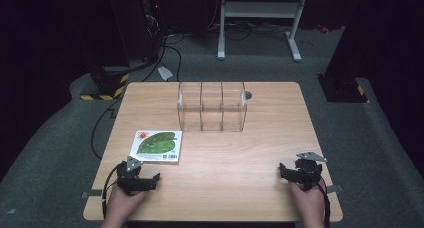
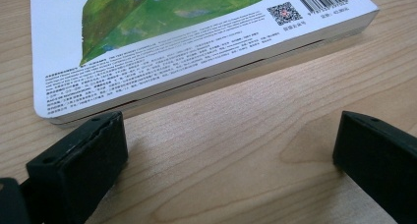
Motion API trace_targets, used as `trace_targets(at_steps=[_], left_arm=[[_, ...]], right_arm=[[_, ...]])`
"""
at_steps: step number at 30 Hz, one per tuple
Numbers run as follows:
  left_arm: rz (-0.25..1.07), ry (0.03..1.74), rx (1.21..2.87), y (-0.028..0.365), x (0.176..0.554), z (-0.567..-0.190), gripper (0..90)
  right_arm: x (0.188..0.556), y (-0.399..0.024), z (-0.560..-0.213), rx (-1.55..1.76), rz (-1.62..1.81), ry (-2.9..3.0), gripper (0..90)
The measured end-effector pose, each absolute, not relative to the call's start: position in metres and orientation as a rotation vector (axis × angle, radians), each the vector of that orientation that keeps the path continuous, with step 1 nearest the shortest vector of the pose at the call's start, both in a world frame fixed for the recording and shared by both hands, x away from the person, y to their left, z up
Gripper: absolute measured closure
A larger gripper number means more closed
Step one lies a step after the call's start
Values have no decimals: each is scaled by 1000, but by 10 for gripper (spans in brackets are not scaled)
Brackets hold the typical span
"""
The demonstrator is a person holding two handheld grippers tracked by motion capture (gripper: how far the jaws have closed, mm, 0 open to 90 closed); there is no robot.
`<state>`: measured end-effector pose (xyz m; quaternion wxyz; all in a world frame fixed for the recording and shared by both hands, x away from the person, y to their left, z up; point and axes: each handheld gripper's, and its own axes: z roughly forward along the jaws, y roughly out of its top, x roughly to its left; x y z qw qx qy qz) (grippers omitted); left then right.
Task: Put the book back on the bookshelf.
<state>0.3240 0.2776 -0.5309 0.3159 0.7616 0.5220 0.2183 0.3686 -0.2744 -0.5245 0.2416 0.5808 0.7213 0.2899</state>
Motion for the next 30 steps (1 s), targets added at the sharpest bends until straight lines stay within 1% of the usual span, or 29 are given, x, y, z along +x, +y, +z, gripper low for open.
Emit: trace_targets(at_steps=[6,15,20,27,30], left_arm=[[581,1374,2008,278,324,-531,1],[584,1370,2008,278,324,-531,3],[586,1366,2007,278,322,-531,12],[577,1357,2014,277,322,-531,2],[580,1378,2001,276,319,-531,3]], right_arm=[[362,-272,-525,1600,792,1958,80],[365,-271,-525,1584,800,1978,77],[362,-270,-525,1582,801,1975,101],[362,-271,-524,1576,807,1981,105],[360,-271,-525,1559,809,1989,114]])
